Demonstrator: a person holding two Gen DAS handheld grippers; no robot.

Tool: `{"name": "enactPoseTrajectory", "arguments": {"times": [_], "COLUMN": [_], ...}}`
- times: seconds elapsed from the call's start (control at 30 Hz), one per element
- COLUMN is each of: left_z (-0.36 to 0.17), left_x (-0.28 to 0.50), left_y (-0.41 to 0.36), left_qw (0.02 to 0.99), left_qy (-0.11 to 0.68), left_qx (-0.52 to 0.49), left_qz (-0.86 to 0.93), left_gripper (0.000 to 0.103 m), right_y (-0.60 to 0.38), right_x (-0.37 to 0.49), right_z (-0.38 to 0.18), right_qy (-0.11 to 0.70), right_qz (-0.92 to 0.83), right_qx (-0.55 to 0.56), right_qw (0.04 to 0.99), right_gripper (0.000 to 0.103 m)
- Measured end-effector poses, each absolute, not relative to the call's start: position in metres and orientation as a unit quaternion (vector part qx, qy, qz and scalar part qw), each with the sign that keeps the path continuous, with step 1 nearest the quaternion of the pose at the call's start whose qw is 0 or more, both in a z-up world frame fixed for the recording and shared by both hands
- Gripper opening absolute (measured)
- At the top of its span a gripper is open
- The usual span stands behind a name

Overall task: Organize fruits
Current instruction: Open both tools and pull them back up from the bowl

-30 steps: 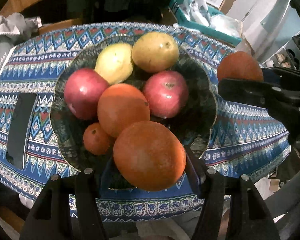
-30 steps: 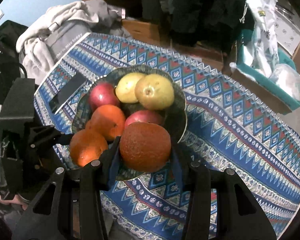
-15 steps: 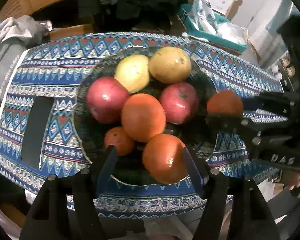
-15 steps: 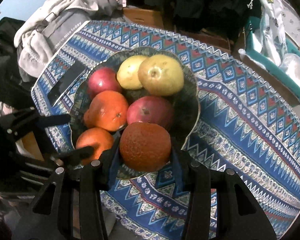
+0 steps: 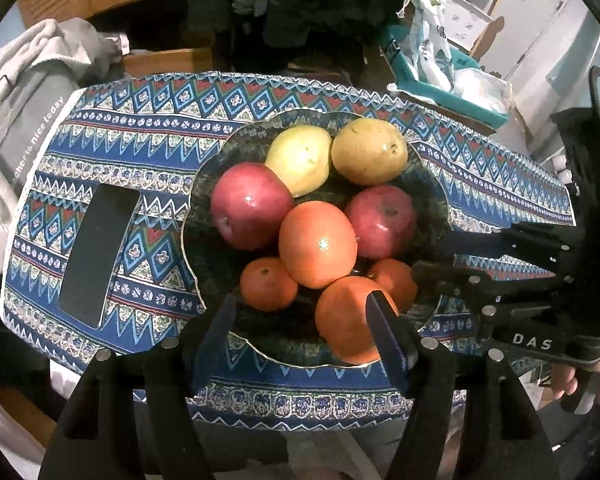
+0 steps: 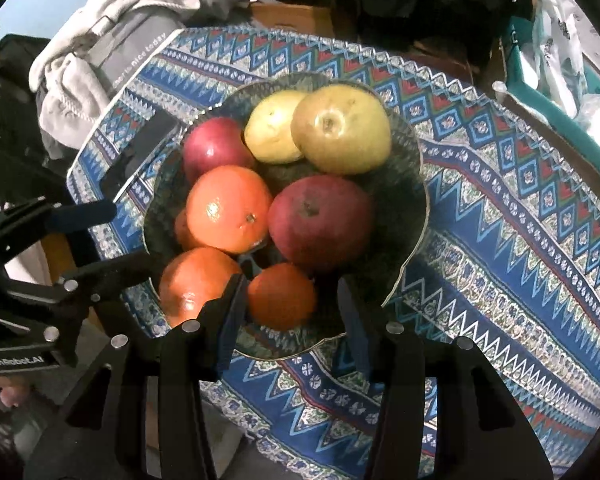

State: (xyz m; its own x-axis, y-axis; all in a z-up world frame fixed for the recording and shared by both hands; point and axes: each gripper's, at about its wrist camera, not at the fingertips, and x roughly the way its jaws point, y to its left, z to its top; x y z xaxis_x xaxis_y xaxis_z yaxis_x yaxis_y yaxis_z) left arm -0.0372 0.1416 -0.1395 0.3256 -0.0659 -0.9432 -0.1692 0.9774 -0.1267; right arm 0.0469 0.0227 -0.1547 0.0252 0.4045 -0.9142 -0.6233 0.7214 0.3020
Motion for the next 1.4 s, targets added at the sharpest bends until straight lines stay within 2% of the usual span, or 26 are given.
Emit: {"name": "enactPoseTrajectory", "arguments": {"times": [0.47, 0.57, 0.87, 1.17, 1.4], "left_z": [-0.101, -0.089, -0.048, -0.013, 0.004], "left_x": [-0.038, -0.038, -0.041, -0.046, -0.045], "left_y": [0.133, 0.130, 0.119, 0.104, 0.094], "left_qw": [0.830, 0.836, 0.866, 0.890, 0.899], "left_qy": [0.546, 0.535, 0.488, 0.446, 0.431], "left_qx": [-0.113, -0.120, -0.108, -0.089, -0.080], "left_qz": [0.018, 0.011, 0.007, 0.013, 0.009], "left_gripper": [0.070, 0.074, 0.077, 0.086, 0.087], "right_y": [-0.012, -0.017, -0.038, -0.066, -0.086], "right_x": [0.053, 0.051, 0.042, 0.037, 0.033], "right_z": [-0.078, -0.065, -0.028, -0.001, 0.012], "right_qy": [0.524, 0.509, 0.468, 0.434, 0.416], "right_qz": [0.335, 0.334, 0.334, 0.328, 0.319], "right_qx": [-0.080, -0.077, -0.067, -0.046, -0.038], "right_qw": [0.779, 0.790, 0.816, 0.838, 0.851], "right_gripper": [0.049, 0.051, 0.053, 0.060, 0.066]}}
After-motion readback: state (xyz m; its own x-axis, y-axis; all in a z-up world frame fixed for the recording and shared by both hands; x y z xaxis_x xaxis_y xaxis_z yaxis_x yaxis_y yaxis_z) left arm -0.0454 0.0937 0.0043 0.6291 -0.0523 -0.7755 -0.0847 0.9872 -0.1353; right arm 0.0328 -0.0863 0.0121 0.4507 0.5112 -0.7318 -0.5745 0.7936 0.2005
